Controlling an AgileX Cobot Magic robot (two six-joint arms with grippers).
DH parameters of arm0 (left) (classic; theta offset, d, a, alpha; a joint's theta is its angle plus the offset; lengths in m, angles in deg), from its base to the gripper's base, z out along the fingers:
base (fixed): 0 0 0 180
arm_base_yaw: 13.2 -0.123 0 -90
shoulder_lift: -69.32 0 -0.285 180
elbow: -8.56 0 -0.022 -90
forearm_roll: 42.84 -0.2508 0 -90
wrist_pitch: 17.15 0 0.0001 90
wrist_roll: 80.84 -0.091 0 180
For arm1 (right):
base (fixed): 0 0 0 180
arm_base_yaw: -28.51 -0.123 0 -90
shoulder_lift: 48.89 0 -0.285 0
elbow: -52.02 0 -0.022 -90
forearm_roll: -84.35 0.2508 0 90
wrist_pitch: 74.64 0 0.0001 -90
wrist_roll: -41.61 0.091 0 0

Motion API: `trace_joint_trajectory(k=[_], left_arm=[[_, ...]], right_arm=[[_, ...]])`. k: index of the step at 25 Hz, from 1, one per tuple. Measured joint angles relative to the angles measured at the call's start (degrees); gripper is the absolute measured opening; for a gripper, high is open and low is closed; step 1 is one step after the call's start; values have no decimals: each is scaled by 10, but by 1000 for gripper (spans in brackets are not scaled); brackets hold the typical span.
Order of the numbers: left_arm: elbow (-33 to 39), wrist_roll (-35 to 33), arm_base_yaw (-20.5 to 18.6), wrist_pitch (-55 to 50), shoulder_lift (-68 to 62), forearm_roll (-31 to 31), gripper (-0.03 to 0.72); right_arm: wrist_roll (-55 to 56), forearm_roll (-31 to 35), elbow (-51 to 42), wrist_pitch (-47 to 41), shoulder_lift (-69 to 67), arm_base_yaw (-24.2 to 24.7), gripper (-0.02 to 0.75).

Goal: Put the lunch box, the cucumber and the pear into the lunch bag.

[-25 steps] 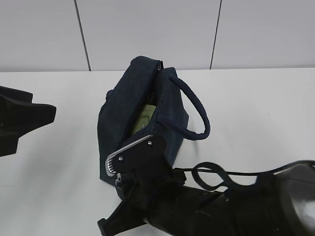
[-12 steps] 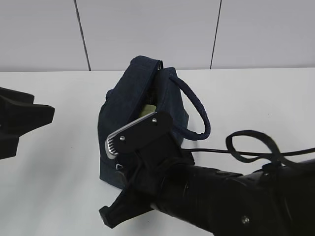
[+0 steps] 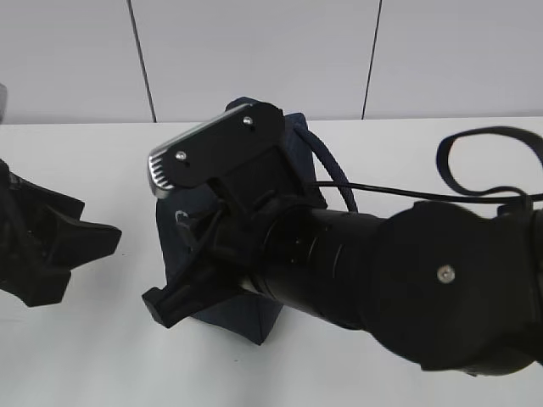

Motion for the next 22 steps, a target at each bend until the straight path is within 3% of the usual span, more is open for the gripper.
trace_joint_trajectory(k=[6, 13, 19, 21, 22], left_arm=[[-1, -79, 0, 11, -85, 33, 377], [-42, -277, 0, -3, -161, 194, 379], [-72, -386, 0, -20, -207, 280, 379], [-77, -416, 0, -26, -228, 312, 335], [-77, -433, 0, -29, -240, 331, 273]], right_arm=[[-117, 93, 17, 7, 15, 0, 6], [-142, 120, 21, 10, 26, 0, 6], [-148, 130, 23, 11, 26, 0, 6], [-150, 131, 23, 11, 26, 0, 6], [-151, 131, 23, 11, 26, 0, 6]])
